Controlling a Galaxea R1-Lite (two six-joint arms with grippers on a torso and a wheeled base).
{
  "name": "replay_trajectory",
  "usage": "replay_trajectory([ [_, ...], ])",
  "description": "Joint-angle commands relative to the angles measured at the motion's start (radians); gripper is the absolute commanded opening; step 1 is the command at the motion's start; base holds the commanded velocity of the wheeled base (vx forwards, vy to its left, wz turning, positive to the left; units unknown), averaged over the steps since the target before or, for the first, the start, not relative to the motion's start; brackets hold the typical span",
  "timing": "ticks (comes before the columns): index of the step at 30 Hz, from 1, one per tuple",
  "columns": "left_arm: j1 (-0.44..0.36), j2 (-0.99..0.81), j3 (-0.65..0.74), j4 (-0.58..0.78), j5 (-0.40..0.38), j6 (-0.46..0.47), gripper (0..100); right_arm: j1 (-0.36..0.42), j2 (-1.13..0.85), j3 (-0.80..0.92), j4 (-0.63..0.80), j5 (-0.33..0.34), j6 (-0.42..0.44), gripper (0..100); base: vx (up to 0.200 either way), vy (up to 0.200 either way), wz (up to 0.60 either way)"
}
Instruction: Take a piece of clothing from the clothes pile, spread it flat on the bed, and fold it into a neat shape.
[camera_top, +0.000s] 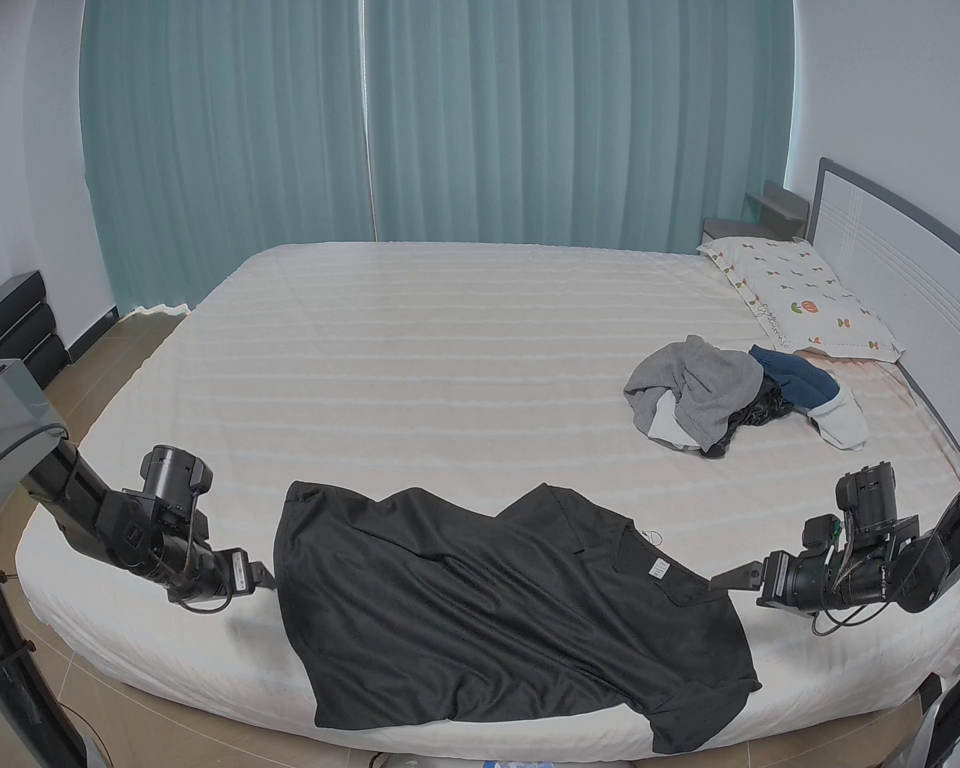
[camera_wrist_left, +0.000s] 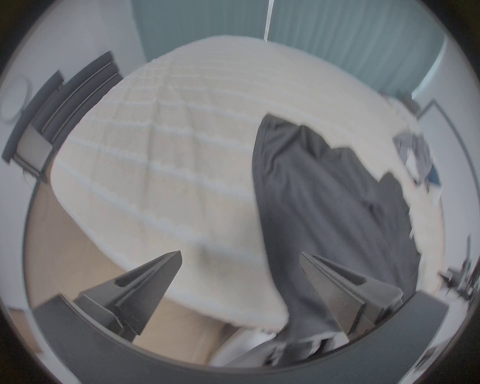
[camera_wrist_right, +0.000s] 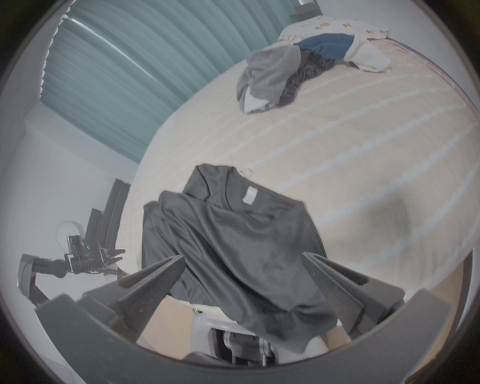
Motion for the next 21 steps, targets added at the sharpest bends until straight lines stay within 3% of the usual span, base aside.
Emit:
replay_trajectory([
  [1, -0.034, 0.117, -0.081, -0.117, -0.054, -0.133, 100, 0.001, 0.092, -0.017, -0.106, -0.005, 0.061, 100, 0.0, 0.0, 0.0],
  [3, -0.034, 0.123, -0.094, -0.126, -0.082, -0.161, 100, 0.003, 0.107, -0.02, -0.126, -0.008, 0.073, 100, 0.0, 0.0, 0.0],
  [7, -0.032, 0.149, -0.163, -0.135, -0.196, -0.302, 100, 0.015, 0.147, -0.036, -0.236, -0.008, 0.18, 100, 0.0, 0.0, 0.0],
  [11, -0.029, 0.194, -0.193, -0.196, -0.219, -0.391, 100, 0.055, 0.197, -0.109, -0.305, -0.014, 0.277, 100, 0.0, 0.0, 0.0],
  [14, -0.026, 0.224, -0.185, -0.273, -0.216, -0.416, 100, 0.087, 0.262, -0.186, -0.299, -0.049, 0.277, 100, 0.0, 0.0, 0.0],
  [18, -0.017, 0.257, -0.159, -0.362, -0.217, -0.455, 100, 0.182, 0.434, -0.39, -0.271, -0.201, 0.256, 100, 0.0, 0.0, 0.0],
  [21, -0.009, 0.26, -0.153, -0.379, -0.22, -0.475, 100, 0.221, 0.497, -0.499, -0.193, -0.215, 0.208, 100, 0.0, 0.0, 0.0],
])
